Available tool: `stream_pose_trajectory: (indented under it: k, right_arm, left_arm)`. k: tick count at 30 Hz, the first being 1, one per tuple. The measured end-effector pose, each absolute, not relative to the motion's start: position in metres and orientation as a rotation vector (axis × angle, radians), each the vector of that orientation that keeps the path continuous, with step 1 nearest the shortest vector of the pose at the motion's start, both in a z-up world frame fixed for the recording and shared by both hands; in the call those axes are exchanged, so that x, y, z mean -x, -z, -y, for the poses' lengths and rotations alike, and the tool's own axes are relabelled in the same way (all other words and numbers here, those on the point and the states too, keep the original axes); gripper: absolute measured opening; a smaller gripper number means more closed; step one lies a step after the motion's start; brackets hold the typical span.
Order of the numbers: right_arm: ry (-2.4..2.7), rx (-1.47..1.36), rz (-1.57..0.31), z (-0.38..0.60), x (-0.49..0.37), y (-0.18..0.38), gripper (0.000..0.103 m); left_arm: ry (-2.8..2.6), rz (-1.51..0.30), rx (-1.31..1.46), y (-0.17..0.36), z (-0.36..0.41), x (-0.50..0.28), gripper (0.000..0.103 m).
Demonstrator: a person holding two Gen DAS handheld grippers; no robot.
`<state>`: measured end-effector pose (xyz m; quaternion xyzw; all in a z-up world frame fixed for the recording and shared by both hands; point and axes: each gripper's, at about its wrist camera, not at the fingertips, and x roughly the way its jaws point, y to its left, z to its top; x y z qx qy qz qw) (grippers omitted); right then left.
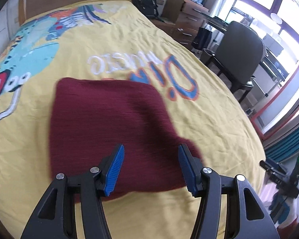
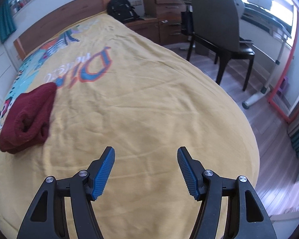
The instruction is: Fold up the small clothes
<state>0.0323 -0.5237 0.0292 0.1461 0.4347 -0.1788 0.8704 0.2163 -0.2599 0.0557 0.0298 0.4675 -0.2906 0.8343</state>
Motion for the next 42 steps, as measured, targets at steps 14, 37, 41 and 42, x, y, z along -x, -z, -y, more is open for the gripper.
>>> stream_pose_trajectory:
  k: [14, 37, 41, 42]
  right_arm:
    - [0.073, -0.219, -0.876, 0.410, -0.157, -0.067, 0.067]
    - [-0.274, -0.255, -0.978, 0.324, -0.301, 0.019, 0.067]
    - [-0.266, -0.288, -1.005, 0.330, -0.325, 0.026, 0.067]
    - [-0.262, -0.298, -1.013, 0.330, -0.329, 0.027, 0.067]
  left_arm:
    - [0.518, -0.983, -0.090, -0.037, 0.174, -0.231, 0.050]
    - [0.727, -1.033, -0.136, 0.023, 0.206, -0.230, 0.062]
    - [0.706, -1.032, -0.137, 0.027, 0.221, -0.236, 0.068]
    - [0.701, -1.031, -0.141, 0.027, 0.224, -0.237, 0.069]
